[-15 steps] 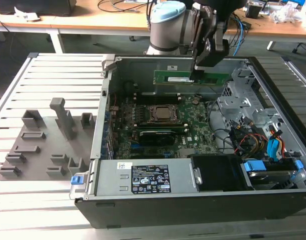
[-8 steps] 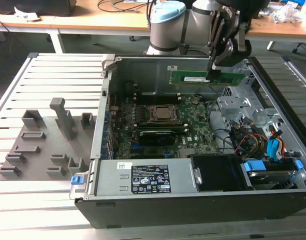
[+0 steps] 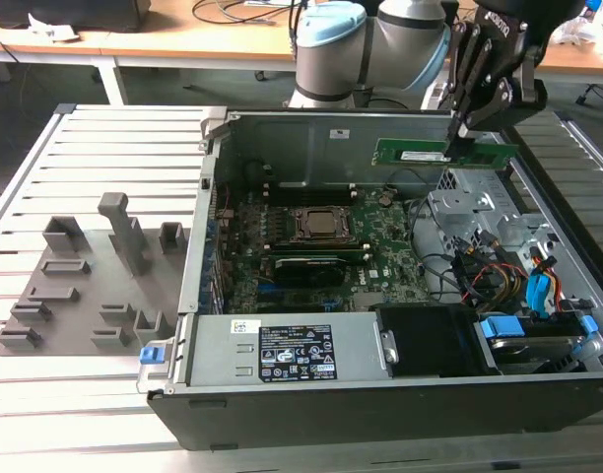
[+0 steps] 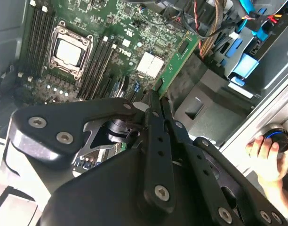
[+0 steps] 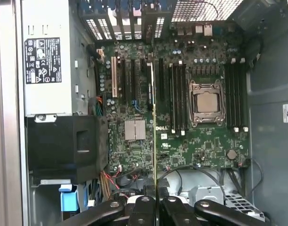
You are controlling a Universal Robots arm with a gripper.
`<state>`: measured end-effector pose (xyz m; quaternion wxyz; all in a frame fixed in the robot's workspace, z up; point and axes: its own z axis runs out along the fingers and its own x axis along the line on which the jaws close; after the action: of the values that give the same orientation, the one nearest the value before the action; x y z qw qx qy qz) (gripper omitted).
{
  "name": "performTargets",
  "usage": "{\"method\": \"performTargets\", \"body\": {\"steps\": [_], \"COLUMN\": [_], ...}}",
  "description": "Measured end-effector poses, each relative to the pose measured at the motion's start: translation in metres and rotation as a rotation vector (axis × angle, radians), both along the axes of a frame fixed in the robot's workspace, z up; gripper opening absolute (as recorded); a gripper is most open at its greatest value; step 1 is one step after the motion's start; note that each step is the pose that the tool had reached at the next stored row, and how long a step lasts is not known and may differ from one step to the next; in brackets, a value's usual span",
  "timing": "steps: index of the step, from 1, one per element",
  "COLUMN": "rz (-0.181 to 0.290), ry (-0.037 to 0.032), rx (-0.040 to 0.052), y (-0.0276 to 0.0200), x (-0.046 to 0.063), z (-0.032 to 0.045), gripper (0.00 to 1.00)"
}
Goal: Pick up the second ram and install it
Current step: 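Pick up the second ram and move it above second insertion slot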
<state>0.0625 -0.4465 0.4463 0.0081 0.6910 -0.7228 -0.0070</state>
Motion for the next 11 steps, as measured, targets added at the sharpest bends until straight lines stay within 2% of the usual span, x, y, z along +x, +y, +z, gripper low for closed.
{"method": "performTargets", "body": {"steps": [5,9,11], "rz": [0.000,0.000,0.000], "ry": [0.0022,0.0040,0.0040], "rx": [0.0001,-0.0003,-0.0005], "y": [0.0004,0.0026,0.0030], "x": [0.016,0.042,0.043], "z": [-0.0032,-0.0041,-0.0040], "gripper": [0.13,0.13,0.13]}}
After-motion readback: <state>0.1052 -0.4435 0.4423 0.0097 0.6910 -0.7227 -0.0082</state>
